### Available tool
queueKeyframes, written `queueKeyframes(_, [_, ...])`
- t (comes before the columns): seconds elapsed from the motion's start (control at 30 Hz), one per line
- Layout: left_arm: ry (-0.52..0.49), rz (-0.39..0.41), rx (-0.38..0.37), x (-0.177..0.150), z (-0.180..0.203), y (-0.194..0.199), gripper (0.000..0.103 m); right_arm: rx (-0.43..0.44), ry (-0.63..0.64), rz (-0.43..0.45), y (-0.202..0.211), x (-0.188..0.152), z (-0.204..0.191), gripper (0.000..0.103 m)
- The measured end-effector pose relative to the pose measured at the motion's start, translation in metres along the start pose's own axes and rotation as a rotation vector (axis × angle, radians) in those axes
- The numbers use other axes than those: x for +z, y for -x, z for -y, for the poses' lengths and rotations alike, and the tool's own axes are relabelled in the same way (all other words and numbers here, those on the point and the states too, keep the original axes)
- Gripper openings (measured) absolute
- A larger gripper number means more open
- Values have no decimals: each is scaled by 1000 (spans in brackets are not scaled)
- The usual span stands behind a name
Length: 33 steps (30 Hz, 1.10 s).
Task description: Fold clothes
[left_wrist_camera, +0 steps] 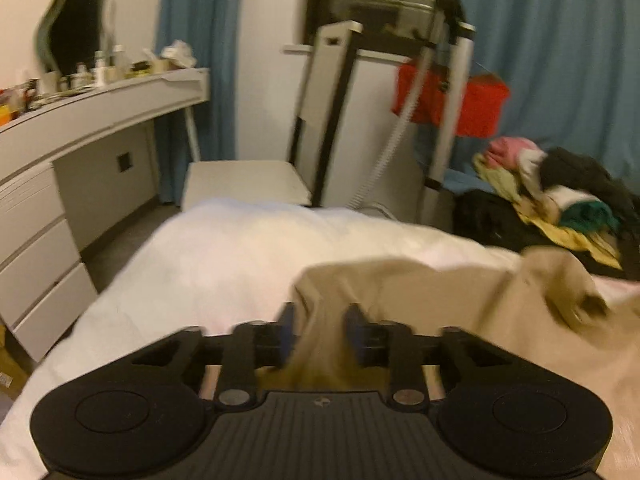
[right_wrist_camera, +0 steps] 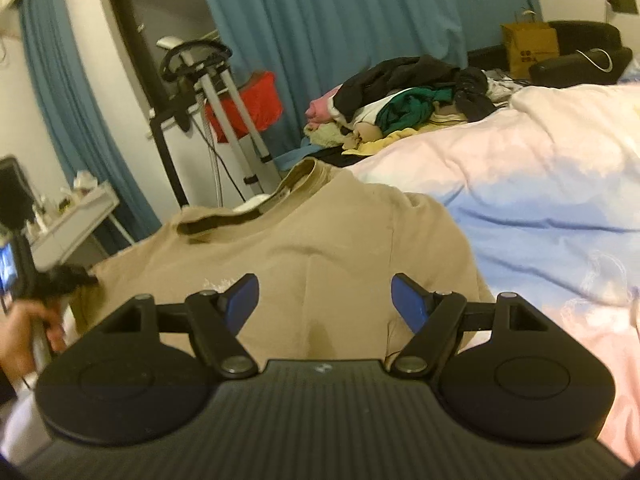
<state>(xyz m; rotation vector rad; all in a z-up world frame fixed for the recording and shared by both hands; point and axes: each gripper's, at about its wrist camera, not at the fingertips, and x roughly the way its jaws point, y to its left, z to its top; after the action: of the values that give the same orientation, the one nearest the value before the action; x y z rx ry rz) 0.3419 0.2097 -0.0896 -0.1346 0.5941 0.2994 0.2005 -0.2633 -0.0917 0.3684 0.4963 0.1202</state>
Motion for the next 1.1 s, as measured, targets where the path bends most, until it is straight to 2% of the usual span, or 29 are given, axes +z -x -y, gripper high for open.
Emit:
queueKeyframes(0.07, [-22, 7, -27, -6, 7, 12, 63, -8, -17, 20, 8, 4, -1, 75])
queueKeyframes(0.17, [-53, 49, -65, -10, 22, 45, 76, -17, -27, 60, 20, 9, -2, 75])
queueKeyframes(0.27, [-86, 78, -100, -17, 46, 86, 82, -21, -31, 84, 28, 11, -1, 75])
queueKeyframes(0.43, [-151, 133, -170, -40, 84, 164, 86, -9, -29, 62, 32, 4, 1, 75])
queueKeyframes(0.57, [-159, 132, -223, -62, 106, 210, 88, -3, -17, 47, 32, 0, 2, 75])
queueKeyframes(0.7, [-157, 133, -255, -79, 118, 241, 90, 0, -32, 42, 33, -2, 8, 75])
queueKeyframes(0.87, [-179, 124, -264, -98, 134, 260, 90, -6, -59, 45, 34, -3, 19, 75])
queueKeyframes(0.97, [-185, 117, -273, -106, 137, 265, 90, 36, -150, 32, 30, 7, 41, 76])
queueKeyframes(1.03, [-186, 114, -284, -112, 136, 268, 90, 104, -320, 20, 20, 21, 74, 76])
queueKeyframes(1.1, [-195, 118, -289, -117, 135, 266, 90, 130, -460, 26, 8, 33, 111, 77])
